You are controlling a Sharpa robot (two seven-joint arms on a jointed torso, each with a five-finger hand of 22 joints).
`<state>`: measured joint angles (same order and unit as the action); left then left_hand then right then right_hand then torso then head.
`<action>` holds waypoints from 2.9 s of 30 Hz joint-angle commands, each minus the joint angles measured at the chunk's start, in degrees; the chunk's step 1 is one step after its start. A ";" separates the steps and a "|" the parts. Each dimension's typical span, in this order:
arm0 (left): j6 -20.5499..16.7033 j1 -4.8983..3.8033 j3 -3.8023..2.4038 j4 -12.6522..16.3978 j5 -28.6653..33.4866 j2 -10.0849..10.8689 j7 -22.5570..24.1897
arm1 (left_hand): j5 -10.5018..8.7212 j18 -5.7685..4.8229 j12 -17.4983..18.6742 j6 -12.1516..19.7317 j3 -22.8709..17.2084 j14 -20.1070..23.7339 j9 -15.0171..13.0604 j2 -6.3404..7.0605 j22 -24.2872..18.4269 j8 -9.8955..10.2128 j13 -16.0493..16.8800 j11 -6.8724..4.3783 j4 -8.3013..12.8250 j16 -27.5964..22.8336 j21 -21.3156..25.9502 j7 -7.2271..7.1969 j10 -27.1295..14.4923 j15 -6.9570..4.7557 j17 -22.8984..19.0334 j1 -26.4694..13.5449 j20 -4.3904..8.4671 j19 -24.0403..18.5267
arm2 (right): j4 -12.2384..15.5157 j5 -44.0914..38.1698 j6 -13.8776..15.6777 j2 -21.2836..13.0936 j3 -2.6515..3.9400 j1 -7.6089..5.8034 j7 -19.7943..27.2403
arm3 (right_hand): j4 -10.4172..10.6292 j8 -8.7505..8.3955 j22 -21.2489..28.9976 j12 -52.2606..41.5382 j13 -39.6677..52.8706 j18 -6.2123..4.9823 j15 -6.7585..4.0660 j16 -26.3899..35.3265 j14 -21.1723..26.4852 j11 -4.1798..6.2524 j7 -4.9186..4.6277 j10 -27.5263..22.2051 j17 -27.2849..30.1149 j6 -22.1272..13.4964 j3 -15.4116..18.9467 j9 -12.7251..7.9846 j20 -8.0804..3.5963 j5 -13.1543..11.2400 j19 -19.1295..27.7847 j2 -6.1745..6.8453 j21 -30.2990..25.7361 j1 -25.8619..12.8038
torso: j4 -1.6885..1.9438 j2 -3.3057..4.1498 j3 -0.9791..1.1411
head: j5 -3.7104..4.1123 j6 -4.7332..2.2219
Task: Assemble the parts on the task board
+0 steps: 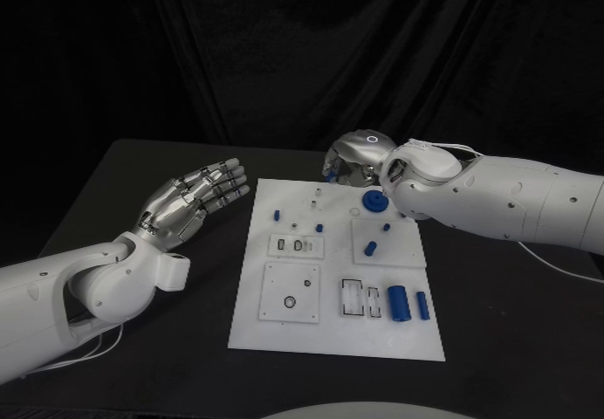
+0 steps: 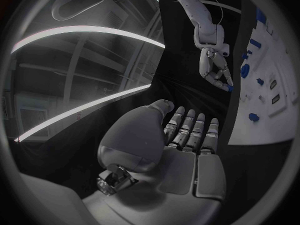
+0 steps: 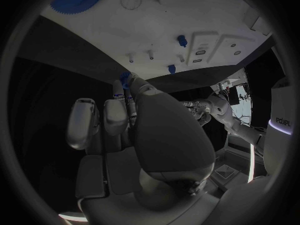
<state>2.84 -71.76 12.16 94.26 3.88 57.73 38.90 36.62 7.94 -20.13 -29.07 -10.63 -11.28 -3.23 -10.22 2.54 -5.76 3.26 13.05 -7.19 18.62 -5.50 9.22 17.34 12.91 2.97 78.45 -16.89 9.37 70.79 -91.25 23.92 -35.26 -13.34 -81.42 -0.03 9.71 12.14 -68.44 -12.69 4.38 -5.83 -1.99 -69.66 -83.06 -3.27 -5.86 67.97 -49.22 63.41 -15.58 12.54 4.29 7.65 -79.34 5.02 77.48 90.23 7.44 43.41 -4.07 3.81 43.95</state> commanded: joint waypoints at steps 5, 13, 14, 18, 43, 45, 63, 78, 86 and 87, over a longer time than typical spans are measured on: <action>0.89 -0.07 -0.04 -0.24 0.71 -0.25 10.66 | 0.11 -0.63 -0.33 -0.30 -0.43 0.34 -0.09 -0.12 -0.01 -0.12 0.09 0.31 0.03 -0.15 -0.21 2.31 0.11 0.26 -0.05 -0.66 0.12 0.06 | -1.98 1.13 0.35 1.17 0.07 0.47 0.75 | -0.17 -1.05 -0.16 1.05 -0.11 1.04 -0.08 -0.11 0.05 0.85 -0.27 1.53 0.00 -1.28 -0.31 3.16 -0.26 -0.23 -0.03 0.04 0.19 0.25 | 0.37 0.08 0.01 | 0.01 -0.25; 1.04 -0.06 -0.04 -0.40 0.74 -0.46 10.41 | 0.10 -0.64 -0.38 -0.29 -0.46 0.35 -0.09 -0.12 0.00 -0.12 0.10 0.33 0.03 -0.13 -0.23 2.32 0.16 0.27 -0.05 -0.68 0.12 0.09 | -1.83 1.14 -0.84 1.17 0.07 0.81 0.47 | -0.23 -1.80 -0.30 2.05 -0.27 1.05 0.14 -0.13 0.13 0.59 -0.50 1.14 -0.27 -2.05 -0.67 3.22 -0.06 0.13 0.03 0.16 0.16 0.59 | 1.02 0.46 0.04 | 1.31 -0.81; 1.06 -0.06 -0.04 -0.43 0.74 -0.50 10.37 | 0.08 -0.64 -0.43 -0.35 -0.52 0.38 -0.10 -0.12 -0.01 -0.14 0.11 0.37 0.02 -0.14 -0.21 2.33 0.21 0.28 -0.05 -0.73 0.12 0.06 | -1.78 1.14 -1.10 1.14 0.07 0.85 0.41 | -0.38 -1.96 -0.32 2.33 -0.28 1.05 0.20 -0.09 0.19 0.51 -0.60 1.13 -0.27 -2.14 -0.86 3.29 0.01 0.68 0.08 0.20 0.13 0.84 | 1.03 0.47 0.03 | 1.31 -0.81; 1.09 -0.06 -0.04 -0.48 0.75 -0.60 10.26 | 0.08 -0.64 -0.43 -0.35 -0.52 0.38 -0.10 -0.12 -0.01 -0.14 0.11 0.37 0.02 -0.14 -0.21 2.33 0.21 0.28 -0.05 -0.73 0.12 0.06 | -1.84 1.15 -1.71 1.14 0.07 1.06 0.31 | -0.46 -2.13 -0.44 2.53 -0.28 1.07 0.26 -0.09 0.23 0.45 -0.68 1.14 -0.33 -2.27 -0.97 3.33 0.06 1.00 0.06 0.27 0.17 0.95 | 1.14 0.45 0.01 | 1.44 -0.82; 1.05 -0.06 -0.04 -0.94 0.78 -0.91 9.96 | 0.06 -0.67 -0.30 -0.22 -0.68 0.51 -0.08 -0.08 -0.03 -0.11 0.08 0.38 0.04 -0.19 -0.18 2.37 0.09 0.31 -0.07 -0.84 0.11 0.00 | -5.25 1.15 -4.93 3.60 0.08 1.76 -0.48 | -0.08 -2.64 -0.24 3.40 -0.32 1.01 0.54 0.20 0.51 0.12 -0.83 0.81 -0.01 -2.65 -0.94 3.48 0.30 0.43 0.34 0.53 -0.07 0.45 | 0.80 0.32 -0.05 | 1.39 -0.48; 1.07 -0.06 -0.04 -0.99 0.78 -0.96 9.94 | 0.06 -0.67 -0.30 -0.22 -0.68 0.51 -0.08 -0.08 -0.03 -0.11 0.08 0.38 0.04 -0.19 -0.18 2.37 0.09 0.31 -0.07 -0.84 0.11 0.00 | -5.43 1.15 -5.07 3.73 0.08 1.83 -0.51 | -0.07 -2.66 -0.30 3.44 -0.32 1.02 0.55 0.21 0.53 0.11 -0.84 0.78 0.01 -2.66 -0.95 3.49 0.32 0.40 0.32 0.54 -0.04 0.43 | 0.86 0.32 -0.07 | 1.48 -0.46; 1.37 -0.06 -0.04 -1.51 0.80 -1.37 9.62 | 0.04 -0.68 -0.25 -0.12 -0.72 0.52 -0.07 -0.06 -0.03 -0.08 0.07 0.37 0.05 -0.17 -0.18 2.38 0.03 0.32 -0.06 -0.87 0.11 0.01 | -6.27 1.15 -4.26 4.81 0.10 2.48 0.15 | 0.06 -3.08 -0.30 3.88 -0.31 1.00 0.68 0.22 0.64 -0.03 -0.93 0.58 -0.09 -3.12 -0.98 3.50 0.45 0.16 0.42 0.67 -0.11 0.29 | 0.83 0.30 -0.04 | 1.46 -0.39; 1.54 -0.05 -0.04 -1.76 0.82 -1.56 9.27 | -0.01 -0.70 -0.27 -0.12 -0.80 0.57 -0.07 -0.03 -0.03 -0.07 0.06 0.36 0.07 -0.17 -0.18 2.41 0.01 0.34 -0.07 -0.93 0.10 0.01 | -7.14 1.15 -5.77 5.55 0.12 2.56 -0.74 | 0.11 -3.81 0.43 4.94 -0.34 0.82 1.05 1.00 1.32 -0.49 -1.08 -0.45 1.00 -3.81 -1.31 3.58 0.76 0.12 1.09 0.76 -0.75 0.36 | 0.83 0.29 -0.05 | 1.40 -0.18; 1.71 -0.05 -0.04 -2.04 0.83 -1.76 9.09 | -0.06 -0.73 -0.24 -0.11 -0.93 0.57 -0.06 -0.04 -0.04 -0.06 0.05 0.37 0.07 -0.08 -0.18 2.50 -0.05 0.37 -0.05 -1.01 0.09 0.01 | -7.70 1.15 -7.08 5.86 0.13 2.75 -1.20 | 0.31 -4.84 1.13 5.96 -0.36 0.65 1.63 1.71 2.06 -1.18 -0.98 -2.03 1.94 -5.10 -1.46 3.53 1.28 0.00 1.82 1.05 -1.43 0.11 | 0.82 0.28 -0.05 | 1.27 -0.02; 1.75 -0.05 -0.05 -2.10 0.84 -1.78 9.04 | -0.06 -0.73 -0.24 -0.11 -0.93 0.57 -0.06 -0.04 -0.04 -0.06 0.05 0.37 0.07 -0.08 -0.18 2.50 -0.05 0.37 -0.05 -1.01 0.09 0.01 | -7.77 1.15 -7.44 5.91 0.13 2.77 -1.54 | 0.57 -6.59 1.50 6.88 -0.48 0.54 1.98 2.04 2.44 -1.65 -0.37 -3.74 2.39 -7.97 -1.55 2.95 1.60 -0.02 2.20 1.50 -1.80 -0.18 | 0.81 0.29 -0.05 | 1.21 0.01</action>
<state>3.52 -71.76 12.15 92.21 4.58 56.07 38.90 36.62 7.96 -20.35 -29.07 -11.26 -11.07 -3.26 -10.21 2.51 -5.76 3.29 13.23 -7.20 18.62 -5.50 9.22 17.52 13.11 2.92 78.00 -16.89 9.36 63.23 -89.99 18.33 -29.35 -13.21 -78.90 0.23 10.00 6.81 -67.21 -6.44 4.05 -5.83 -0.09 -68.05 -81.16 -4.61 -6.68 65.38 -47.15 57.43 -16.97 16.05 5.91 7.89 -77.73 5.81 76.14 90.26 8.26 43.70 -4.12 5.12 43.90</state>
